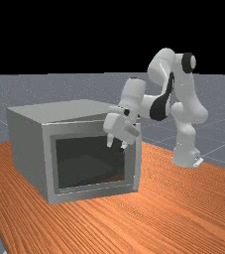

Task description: Close the microwave

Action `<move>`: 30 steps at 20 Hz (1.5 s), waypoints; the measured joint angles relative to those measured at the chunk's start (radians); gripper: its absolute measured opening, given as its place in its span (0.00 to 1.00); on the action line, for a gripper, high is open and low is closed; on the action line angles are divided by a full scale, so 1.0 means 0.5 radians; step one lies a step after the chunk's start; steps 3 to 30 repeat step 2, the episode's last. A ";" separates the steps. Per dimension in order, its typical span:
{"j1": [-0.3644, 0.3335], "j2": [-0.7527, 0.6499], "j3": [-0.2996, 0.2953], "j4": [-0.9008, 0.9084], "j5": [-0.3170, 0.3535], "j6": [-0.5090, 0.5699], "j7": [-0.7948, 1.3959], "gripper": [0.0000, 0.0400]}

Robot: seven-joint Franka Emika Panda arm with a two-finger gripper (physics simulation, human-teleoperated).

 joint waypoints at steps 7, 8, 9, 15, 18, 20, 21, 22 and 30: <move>0.009 -0.054 -0.359 -0.040 -0.252 0.200 0.162 1.00; 0.009 -0.054 -0.359 -0.040 -0.252 0.200 0.162 1.00; 0.009 -0.054 -0.359 -0.040 -0.252 0.200 0.162 1.00; 0.009 -0.054 -0.359 -0.040 -0.252 0.200 0.162 1.00; 0.009 -0.054 -0.359 -0.040 -0.252 0.200 0.162 1.00; 0.009 -0.054 -0.359 -0.040 -0.252 0.200 0.162 1.00; 0.009 -0.054 -0.359 -0.040 -0.252 0.200 0.162 1.00; 0.009 -0.054 -0.359 -0.040 -0.252 0.200 0.162 1.00; 0.009 -0.054 -0.359 -0.040 -0.252 0.200 0.162 1.00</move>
